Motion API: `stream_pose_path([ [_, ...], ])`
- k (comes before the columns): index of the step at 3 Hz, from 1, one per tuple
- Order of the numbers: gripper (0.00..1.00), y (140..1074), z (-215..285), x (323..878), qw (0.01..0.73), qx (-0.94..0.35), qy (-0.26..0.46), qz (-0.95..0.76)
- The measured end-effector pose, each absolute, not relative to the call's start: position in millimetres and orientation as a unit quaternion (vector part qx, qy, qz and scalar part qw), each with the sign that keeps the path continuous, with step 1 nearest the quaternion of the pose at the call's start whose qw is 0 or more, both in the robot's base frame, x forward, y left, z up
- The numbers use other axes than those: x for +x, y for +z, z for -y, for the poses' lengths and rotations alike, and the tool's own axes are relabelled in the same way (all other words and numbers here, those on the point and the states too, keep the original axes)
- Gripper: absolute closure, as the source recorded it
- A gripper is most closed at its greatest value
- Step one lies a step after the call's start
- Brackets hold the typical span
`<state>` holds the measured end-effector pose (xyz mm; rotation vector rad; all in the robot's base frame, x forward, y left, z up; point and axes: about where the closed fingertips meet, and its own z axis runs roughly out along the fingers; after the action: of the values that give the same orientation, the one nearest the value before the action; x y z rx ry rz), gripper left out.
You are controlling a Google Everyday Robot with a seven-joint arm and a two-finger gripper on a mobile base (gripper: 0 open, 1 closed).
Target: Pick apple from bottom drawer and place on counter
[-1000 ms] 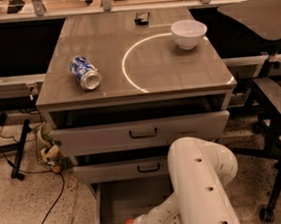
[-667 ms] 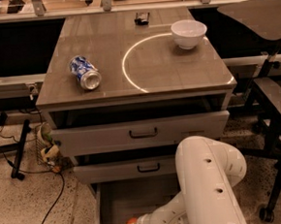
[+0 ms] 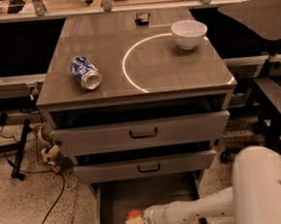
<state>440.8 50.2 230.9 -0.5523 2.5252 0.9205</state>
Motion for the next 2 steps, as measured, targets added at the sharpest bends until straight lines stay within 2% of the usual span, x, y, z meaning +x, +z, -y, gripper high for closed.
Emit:
stream_pose_path([
  [1,1.0,283.7,-55.9,456.0,0.262,-0.269,0.366,-0.851],
  [2,1.0,287.0,-50.8,449.9,0.257,-0.266,0.371,-0.852],
])
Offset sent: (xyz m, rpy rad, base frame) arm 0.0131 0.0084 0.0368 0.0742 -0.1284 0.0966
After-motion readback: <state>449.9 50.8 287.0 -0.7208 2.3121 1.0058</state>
